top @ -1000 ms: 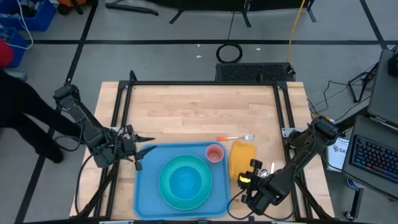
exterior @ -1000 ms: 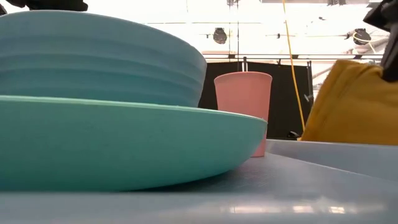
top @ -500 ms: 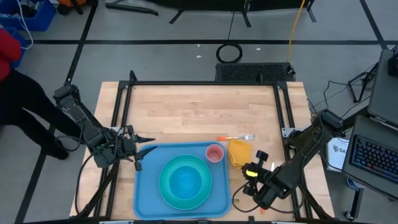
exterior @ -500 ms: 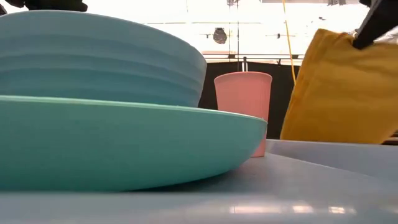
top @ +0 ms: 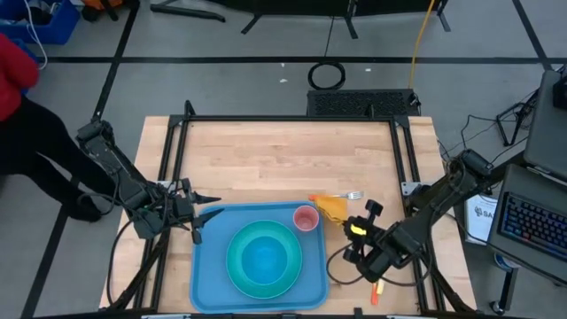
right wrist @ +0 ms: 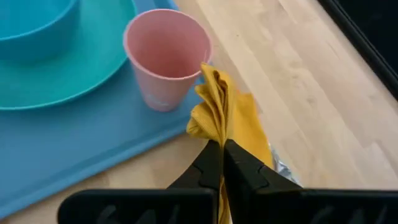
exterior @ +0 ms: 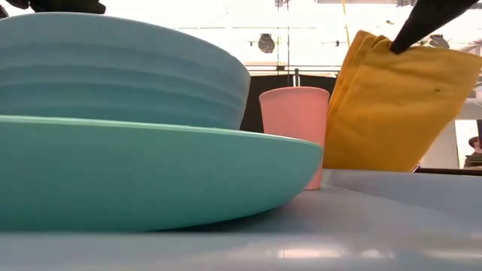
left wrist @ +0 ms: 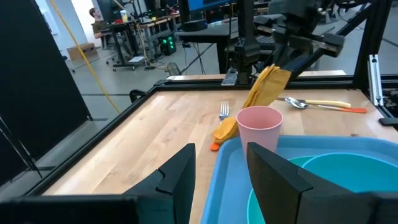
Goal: Set up tray
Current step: Put the yellow table napkin on the serving tray to the left of the light blue plate
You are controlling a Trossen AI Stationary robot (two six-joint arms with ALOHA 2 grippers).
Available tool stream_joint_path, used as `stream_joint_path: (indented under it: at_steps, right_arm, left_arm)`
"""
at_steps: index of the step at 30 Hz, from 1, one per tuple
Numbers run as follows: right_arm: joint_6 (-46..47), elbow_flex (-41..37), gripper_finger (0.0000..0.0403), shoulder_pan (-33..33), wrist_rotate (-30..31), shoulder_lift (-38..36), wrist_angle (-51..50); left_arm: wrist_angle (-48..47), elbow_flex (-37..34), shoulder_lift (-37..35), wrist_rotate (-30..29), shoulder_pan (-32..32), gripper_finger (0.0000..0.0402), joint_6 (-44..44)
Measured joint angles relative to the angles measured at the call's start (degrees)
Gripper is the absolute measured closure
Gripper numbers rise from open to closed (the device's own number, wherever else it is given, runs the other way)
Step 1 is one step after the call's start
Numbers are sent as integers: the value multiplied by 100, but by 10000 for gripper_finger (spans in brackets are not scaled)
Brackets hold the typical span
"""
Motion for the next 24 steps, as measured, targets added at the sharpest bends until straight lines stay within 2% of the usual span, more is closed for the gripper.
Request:
stream_joint_path:
  at_steps: [10, 24]
  right_arm:
    - [-371, 0, 403, -536, 135, 0, -14]
    - [-1578, 97, 403, -1327, 561, -2, 341]
  left_arm:
    - [0, 0, 0, 1, 0, 252, 4]
    - [0, 0, 0, 1, 0, 252, 13]
